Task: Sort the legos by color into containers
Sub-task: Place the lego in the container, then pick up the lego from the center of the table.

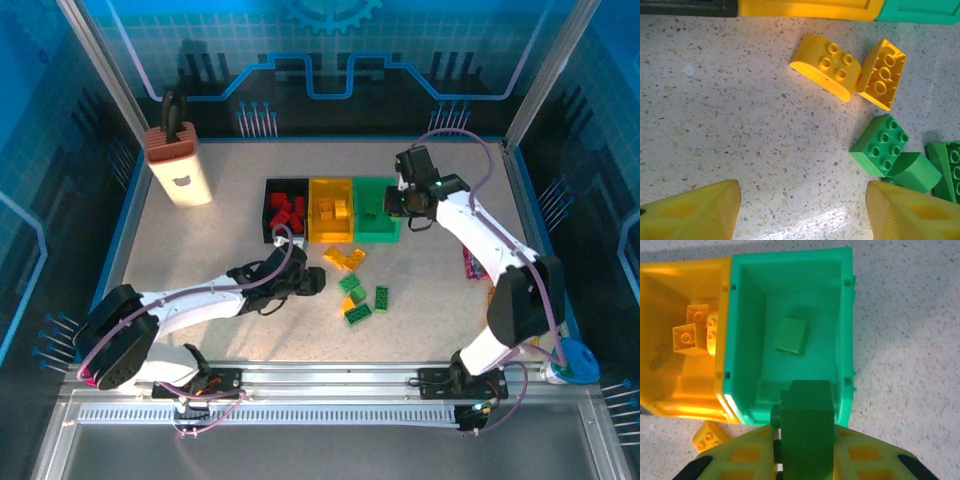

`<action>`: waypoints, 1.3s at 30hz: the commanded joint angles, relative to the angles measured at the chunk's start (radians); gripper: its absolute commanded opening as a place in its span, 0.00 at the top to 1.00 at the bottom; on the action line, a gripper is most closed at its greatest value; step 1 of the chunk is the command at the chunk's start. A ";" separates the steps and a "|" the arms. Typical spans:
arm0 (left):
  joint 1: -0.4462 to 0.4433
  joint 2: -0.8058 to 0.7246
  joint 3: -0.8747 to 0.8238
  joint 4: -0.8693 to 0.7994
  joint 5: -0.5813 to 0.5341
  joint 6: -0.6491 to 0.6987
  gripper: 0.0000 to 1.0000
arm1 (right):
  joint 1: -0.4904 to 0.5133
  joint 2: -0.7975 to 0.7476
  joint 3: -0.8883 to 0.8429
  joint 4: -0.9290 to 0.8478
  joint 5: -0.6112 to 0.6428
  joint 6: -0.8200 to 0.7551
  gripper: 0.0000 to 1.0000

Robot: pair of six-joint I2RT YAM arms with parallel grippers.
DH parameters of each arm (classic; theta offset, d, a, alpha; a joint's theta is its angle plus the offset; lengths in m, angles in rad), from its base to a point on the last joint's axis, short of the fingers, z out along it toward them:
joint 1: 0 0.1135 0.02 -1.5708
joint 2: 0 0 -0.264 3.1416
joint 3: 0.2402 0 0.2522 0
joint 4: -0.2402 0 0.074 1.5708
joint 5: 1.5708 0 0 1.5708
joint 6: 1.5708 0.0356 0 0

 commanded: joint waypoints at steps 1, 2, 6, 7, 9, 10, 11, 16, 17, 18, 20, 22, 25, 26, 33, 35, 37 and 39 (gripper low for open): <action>-0.009 0.005 -0.001 -0.014 0.019 -0.018 0.33 | -0.020 0.097 0.079 -0.007 -0.049 -0.036 0.74; -0.009 0.007 0.001 -0.015 0.025 -0.020 0.33 | -0.024 0.132 0.106 -0.010 -0.055 -0.037 0.73; -0.012 0.020 -0.001 -0.005 0.045 -0.032 0.32 | -0.033 0.244 0.209 -0.038 -0.057 -0.050 0.72; -0.013 0.024 0.000 -0.003 0.050 -0.032 0.32 | -0.033 0.263 0.226 -0.042 -0.054 -0.052 0.71; -0.015 0.036 0.003 -0.001 0.063 -0.031 0.32 | -0.034 0.297 0.263 -0.056 -0.051 -0.058 0.69; -0.016 0.041 0.007 -0.003 0.071 -0.029 0.33 | -0.034 0.307 0.274 -0.063 -0.050 -0.058 0.68; -0.018 0.046 0.013 -0.007 0.074 -0.027 0.32 | -0.034 0.316 0.285 -0.066 -0.049 -0.058 0.66; -0.035 0.046 0.028 -0.027 0.074 -0.002 0.32 | -0.033 0.298 0.263 -0.054 -0.047 -0.043 0.38; -0.038 0.045 0.029 -0.026 0.075 0.002 0.32 | -0.033 0.287 0.250 -0.045 -0.049 -0.041 0.35; -0.038 0.043 0.029 -0.026 0.076 0.004 0.32 | -0.030 0.274 0.238 -0.040 -0.052 -0.038 0.34; -0.041 0.044 0.032 -0.021 0.084 0.011 0.32 | -0.024 0.245 0.214 -0.032 -0.055 -0.034 0.34; -0.044 0.049 0.043 -0.022 0.100 0.020 0.32 | -0.017 0.205 0.180 -0.020 -0.054 -0.027 0.34; -0.065 0.067 0.075 -0.057 0.108 0.048 0.32 | -0.005 0.127 0.101 0.009 -0.052 -0.014 0.34; -0.076 0.073 0.086 -0.073 0.101 0.059 0.33 | -0.003 0.099 0.072 0.019 -0.049 -0.009 0.34; -0.105 0.141 0.127 -0.077 0.098 0.080 0.34 | 0.010 -0.083 -0.181 0.118 -0.060 0.045 0.35; -0.106 0.177 0.151 -0.076 0.101 0.087 0.36 | 0.010 -0.118 -0.239 0.140 -0.067 0.052 0.36; -0.105 0.217 0.182 -0.078 0.101 0.099 0.38 | 0.012 -0.146 -0.285 0.157 -0.067 0.057 0.36; -0.105 0.259 0.212 -0.074 0.096 0.115 0.39 | 0.012 -0.171 -0.322 0.167 -0.061 0.060 0.37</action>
